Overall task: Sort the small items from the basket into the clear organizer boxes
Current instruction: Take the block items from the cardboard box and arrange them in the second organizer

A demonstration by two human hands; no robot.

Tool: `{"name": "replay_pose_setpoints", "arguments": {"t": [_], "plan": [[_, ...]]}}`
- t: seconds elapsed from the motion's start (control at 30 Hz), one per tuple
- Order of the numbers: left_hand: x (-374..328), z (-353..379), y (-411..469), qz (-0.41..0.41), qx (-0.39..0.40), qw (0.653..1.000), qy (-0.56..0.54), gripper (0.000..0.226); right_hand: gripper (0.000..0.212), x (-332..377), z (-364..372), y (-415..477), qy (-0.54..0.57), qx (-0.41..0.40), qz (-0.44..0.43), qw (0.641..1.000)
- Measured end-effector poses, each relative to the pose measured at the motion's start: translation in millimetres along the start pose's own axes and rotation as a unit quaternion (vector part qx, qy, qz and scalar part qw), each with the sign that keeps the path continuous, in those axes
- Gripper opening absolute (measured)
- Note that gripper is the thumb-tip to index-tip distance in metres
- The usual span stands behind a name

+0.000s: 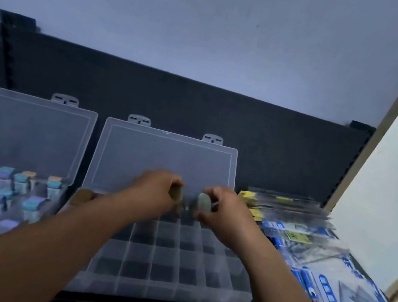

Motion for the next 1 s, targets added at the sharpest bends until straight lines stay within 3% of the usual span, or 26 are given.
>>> {"name": "replay_pose_setpoints", "arguments": {"t": [0.3, 0.63, 0.8, 1.0], "plan": [[15, 12, 15, -0.059, 0.027, 0.998, 0.019, 0.045, 0.054, -9, 34, 34, -0.057, 0.153, -0.012, 0.987], [14, 33, 14, -0.073, 0.126, 0.986, 0.082, 0.036, 0.057, -6, 36, 38, -0.089, 0.216, -0.025, 0.972], [15, 29, 7, -0.075, 0.108, 0.989, 0.068, 0.044, 0.050, -1, 30, 33, -0.105, 0.209, -0.029, 0.972], [21, -9, -28, -0.053, -0.002, 0.994, 0.095, 0.067, 0.049, 30, 23, 18, -0.127, 0.101, -0.084, 0.983]]}}
Point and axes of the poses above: each hand's wrist, its own y-axis towards the middle knuckle, its own z-axis out of the palm, x = y × z, the point moved 6 cm from there along y, towards the middle knuckle, and after that the axes turned 4 degrees about z, right-handed, at the moved point
